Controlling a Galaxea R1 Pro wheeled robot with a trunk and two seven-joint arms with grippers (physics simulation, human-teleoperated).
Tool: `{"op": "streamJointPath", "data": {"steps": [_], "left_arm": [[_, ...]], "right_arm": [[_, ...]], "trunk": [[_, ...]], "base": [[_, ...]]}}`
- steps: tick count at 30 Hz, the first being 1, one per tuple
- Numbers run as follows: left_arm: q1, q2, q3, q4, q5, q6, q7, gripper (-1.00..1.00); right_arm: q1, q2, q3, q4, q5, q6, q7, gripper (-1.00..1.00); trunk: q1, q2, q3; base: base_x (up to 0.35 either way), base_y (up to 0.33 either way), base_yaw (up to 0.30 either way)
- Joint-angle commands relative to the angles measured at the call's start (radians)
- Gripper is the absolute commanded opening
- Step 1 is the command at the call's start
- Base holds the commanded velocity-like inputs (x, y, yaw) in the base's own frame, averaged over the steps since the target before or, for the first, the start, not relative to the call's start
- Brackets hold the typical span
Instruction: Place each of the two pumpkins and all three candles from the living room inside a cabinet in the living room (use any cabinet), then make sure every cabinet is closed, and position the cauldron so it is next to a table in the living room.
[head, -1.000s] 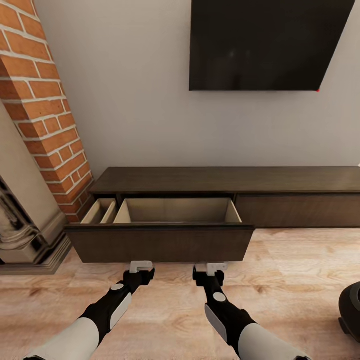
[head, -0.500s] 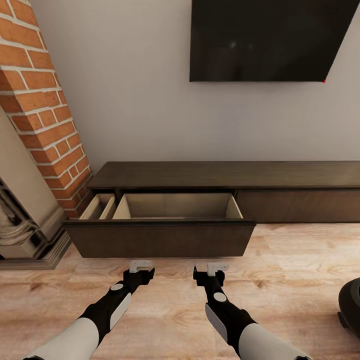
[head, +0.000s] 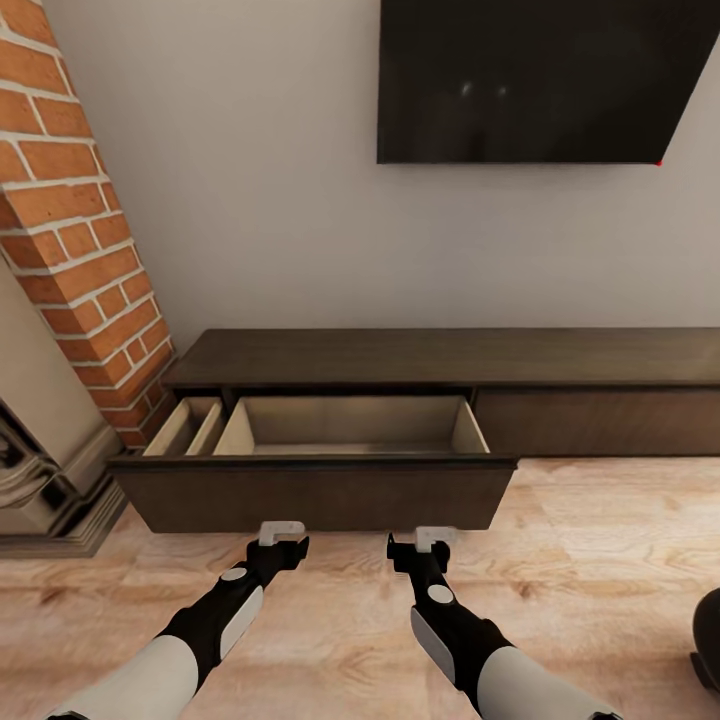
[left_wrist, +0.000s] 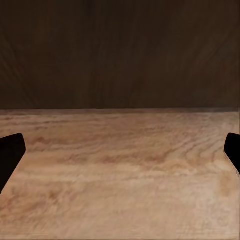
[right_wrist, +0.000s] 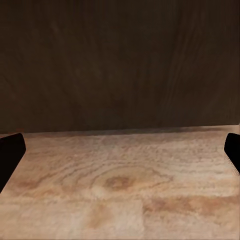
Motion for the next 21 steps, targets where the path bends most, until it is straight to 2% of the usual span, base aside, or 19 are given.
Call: {"op": "streamJointPath", "data": {"steps": [1,21], "left_arm": [[-0.001,0.001,-0.007,0.000,0.010,-0.003,0.002,1.00],[-0.001,0.001,-0.006,0.000,0.010,-0.005,0.002,1.00]], "right_arm": [[-0.001,0.000,0.008,0.001,-0.010,-0.005,-0.006,1.00],[-0.001,0.000,0.008,0.001,-0.010,-0.005,-0.006,1.00]], "trunk": [[0.000,0.000,-0.001],[0.000,0.000,-0.001]], "base": [[0.130,-0.049,0.000],[0.091,-0.007,0.000]]}}
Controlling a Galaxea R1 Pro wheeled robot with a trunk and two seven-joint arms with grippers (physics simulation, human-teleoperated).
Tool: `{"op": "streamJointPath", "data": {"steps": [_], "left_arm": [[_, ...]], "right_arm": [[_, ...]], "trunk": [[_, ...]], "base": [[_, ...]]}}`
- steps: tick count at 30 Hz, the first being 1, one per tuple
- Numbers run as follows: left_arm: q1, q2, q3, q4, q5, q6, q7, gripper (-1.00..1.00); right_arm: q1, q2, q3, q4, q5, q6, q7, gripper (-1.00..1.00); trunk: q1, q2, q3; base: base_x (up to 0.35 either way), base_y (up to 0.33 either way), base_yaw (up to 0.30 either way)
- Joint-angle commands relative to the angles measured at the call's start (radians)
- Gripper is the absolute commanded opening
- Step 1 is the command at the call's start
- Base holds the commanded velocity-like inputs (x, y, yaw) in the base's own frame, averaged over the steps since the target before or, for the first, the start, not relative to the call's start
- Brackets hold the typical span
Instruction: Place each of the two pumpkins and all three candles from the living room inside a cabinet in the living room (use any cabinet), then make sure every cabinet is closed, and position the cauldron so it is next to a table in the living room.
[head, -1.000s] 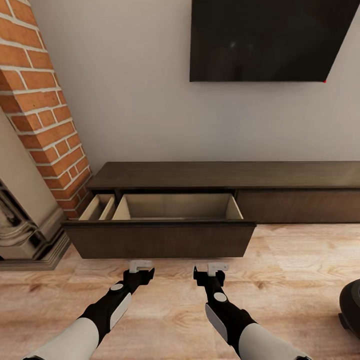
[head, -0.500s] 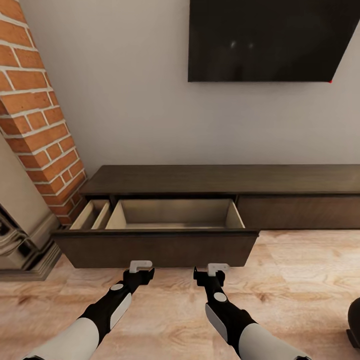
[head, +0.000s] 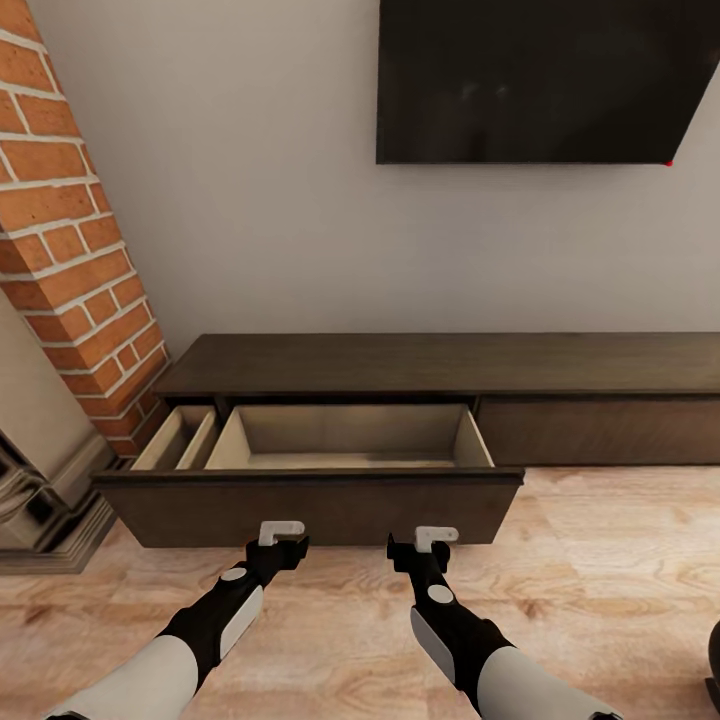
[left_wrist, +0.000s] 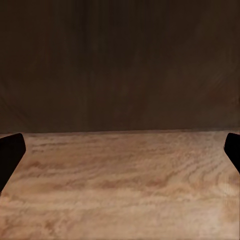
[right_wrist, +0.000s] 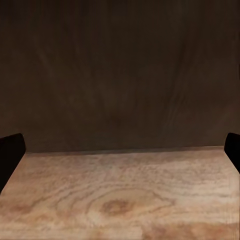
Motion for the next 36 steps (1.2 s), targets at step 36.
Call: {"op": "streamJointPath", "data": {"steps": [36], "left_arm": [[-0.001,0.001,-0.009,0.000,0.010,-0.012,0.001,1.00]], "right_arm": [[-0.001,-0.002,0.009,0.001,-0.010,-0.005,-0.006,1.00]], "trunk": [[0.000,0.000,-0.001]], "base": [[0.100,0.000,0.000]]}}
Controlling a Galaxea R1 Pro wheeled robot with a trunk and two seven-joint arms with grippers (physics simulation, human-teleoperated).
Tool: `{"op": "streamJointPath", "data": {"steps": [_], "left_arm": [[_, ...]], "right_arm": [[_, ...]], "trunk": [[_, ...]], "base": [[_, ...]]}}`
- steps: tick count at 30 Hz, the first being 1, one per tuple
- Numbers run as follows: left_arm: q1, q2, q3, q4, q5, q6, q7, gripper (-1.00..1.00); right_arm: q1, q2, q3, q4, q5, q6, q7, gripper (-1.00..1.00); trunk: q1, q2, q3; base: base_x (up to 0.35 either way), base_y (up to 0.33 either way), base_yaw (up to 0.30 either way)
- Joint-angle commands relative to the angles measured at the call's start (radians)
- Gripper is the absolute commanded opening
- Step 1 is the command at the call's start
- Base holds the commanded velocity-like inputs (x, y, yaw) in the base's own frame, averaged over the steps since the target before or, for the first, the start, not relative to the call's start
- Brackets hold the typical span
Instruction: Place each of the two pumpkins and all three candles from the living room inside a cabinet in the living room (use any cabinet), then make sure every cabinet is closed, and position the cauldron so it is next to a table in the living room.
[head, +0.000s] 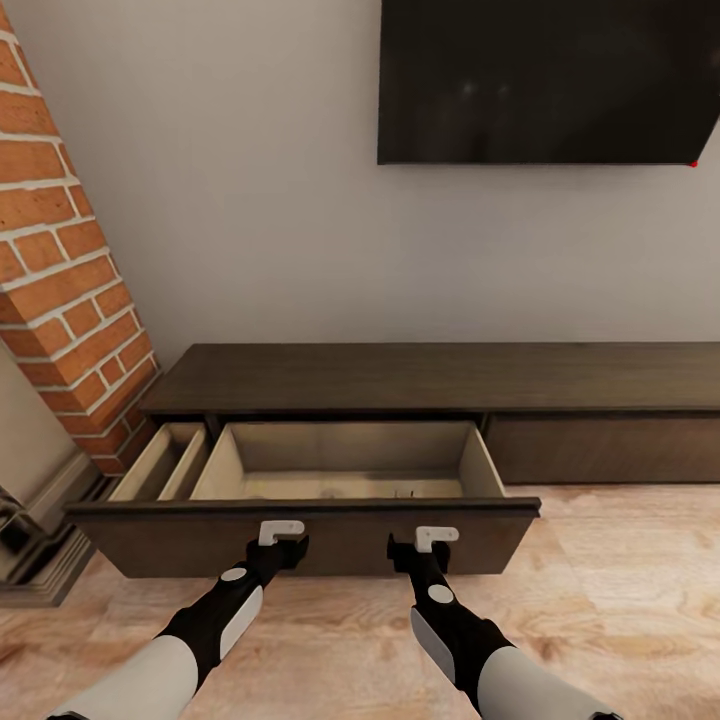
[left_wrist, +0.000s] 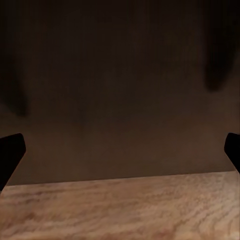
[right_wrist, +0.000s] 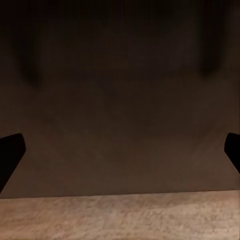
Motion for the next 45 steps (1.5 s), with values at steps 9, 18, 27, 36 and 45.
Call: {"op": "streamJointPath", "data": {"steps": [9,18,27,36,45], "left_arm": [[-0.001,0.000,-0.008,0.001,0.010,-0.005,0.002,1.00],[-0.001,0.000,-0.008,0.001,0.009,-0.005,0.002,1.00],[-0.001,0.001,-0.008,0.001,0.010,-0.005,0.001,1.00],[-0.001,0.001,-0.008,0.001,0.009,-0.005,0.001,1.00],[-0.001,0.001,-0.008,0.001,0.010,-0.005,0.001,1.00]], "right_arm": [[-0.001,0.000,0.009,0.001,-0.010,-0.005,-0.006,1.00],[-0.001,-0.001,0.009,0.001,-0.010,-0.005,-0.006,1.00],[-0.001,-0.001,0.009,0.001,-0.010,-0.005,-0.006,1.00],[-0.001,-0.001,0.009,0.001,-0.010,-0.005,-0.006,1.00],[-0.001,-0.001,0.009,0.001,-0.010,-0.005,-0.006,1.00]], "trunk": [[0.000,0.000,-0.001],[0.000,0.000,-0.001],[0.000,0.000,-0.001],[0.000,0.000,-0.001],[0.000,0.000,-0.001]], "base": [[0.212,0.000,0.000],[0.297,0.000,0.000],[0.297,0.000,0.000],[0.172,0.000,0.000],[0.127,0.000,0.000]]}}
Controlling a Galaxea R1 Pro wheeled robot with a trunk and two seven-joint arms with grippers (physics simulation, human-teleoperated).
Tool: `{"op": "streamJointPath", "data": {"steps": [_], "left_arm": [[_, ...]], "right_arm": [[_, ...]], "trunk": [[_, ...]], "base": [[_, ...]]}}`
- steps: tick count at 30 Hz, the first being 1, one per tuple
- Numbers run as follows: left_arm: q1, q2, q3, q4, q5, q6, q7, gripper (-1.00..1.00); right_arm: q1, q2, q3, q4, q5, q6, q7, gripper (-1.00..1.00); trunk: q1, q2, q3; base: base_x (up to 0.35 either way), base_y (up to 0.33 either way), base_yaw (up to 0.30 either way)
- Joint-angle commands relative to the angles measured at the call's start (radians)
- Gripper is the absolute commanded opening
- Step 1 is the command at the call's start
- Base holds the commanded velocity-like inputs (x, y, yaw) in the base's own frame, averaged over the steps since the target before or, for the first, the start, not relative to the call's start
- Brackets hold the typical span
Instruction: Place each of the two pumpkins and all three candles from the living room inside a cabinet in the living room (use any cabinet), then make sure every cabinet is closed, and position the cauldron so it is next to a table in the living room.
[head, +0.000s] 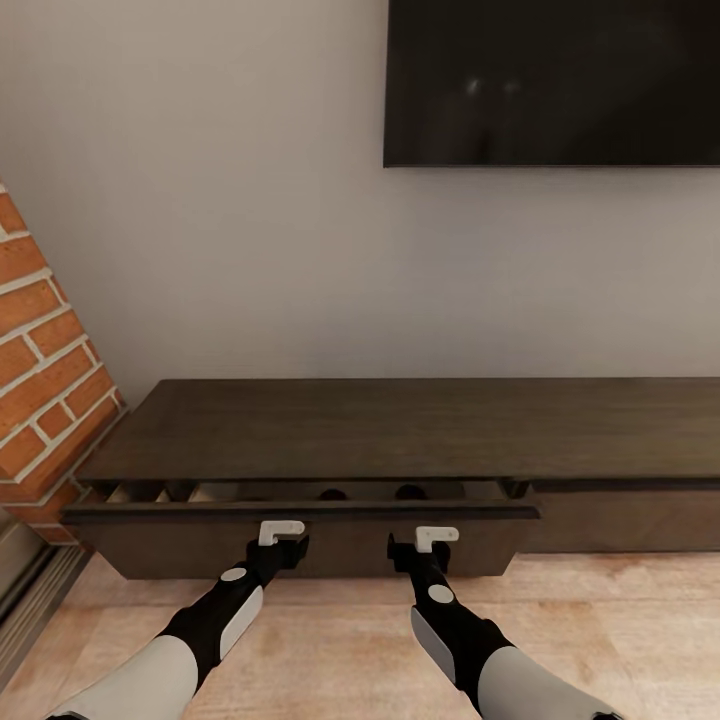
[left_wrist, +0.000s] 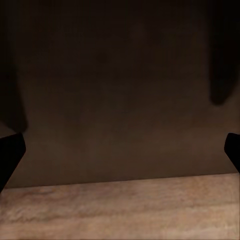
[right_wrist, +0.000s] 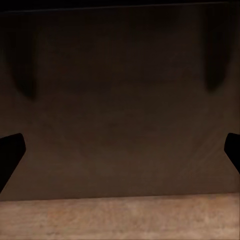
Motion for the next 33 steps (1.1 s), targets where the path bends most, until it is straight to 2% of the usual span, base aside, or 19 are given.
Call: {"op": "streamJointPath", "data": {"steps": [1,33], "left_arm": [[-0.001,0.001,-0.007,0.000,0.010,-0.003,0.002,1.00],[-0.001,0.000,-0.007,0.000,0.010,-0.003,0.002,1.00]], "right_arm": [[-0.001,-0.001,0.009,0.001,-0.010,-0.005,-0.006,1.00],[-0.001,0.000,0.009,0.001,-0.010,-0.005,-0.006,1.00]], "trunk": [[0.000,0.000,-0.001],[0.000,0.000,-0.001]], "base": [[0.029,0.000,0.000],[0.063,0.000,0.000]]}}
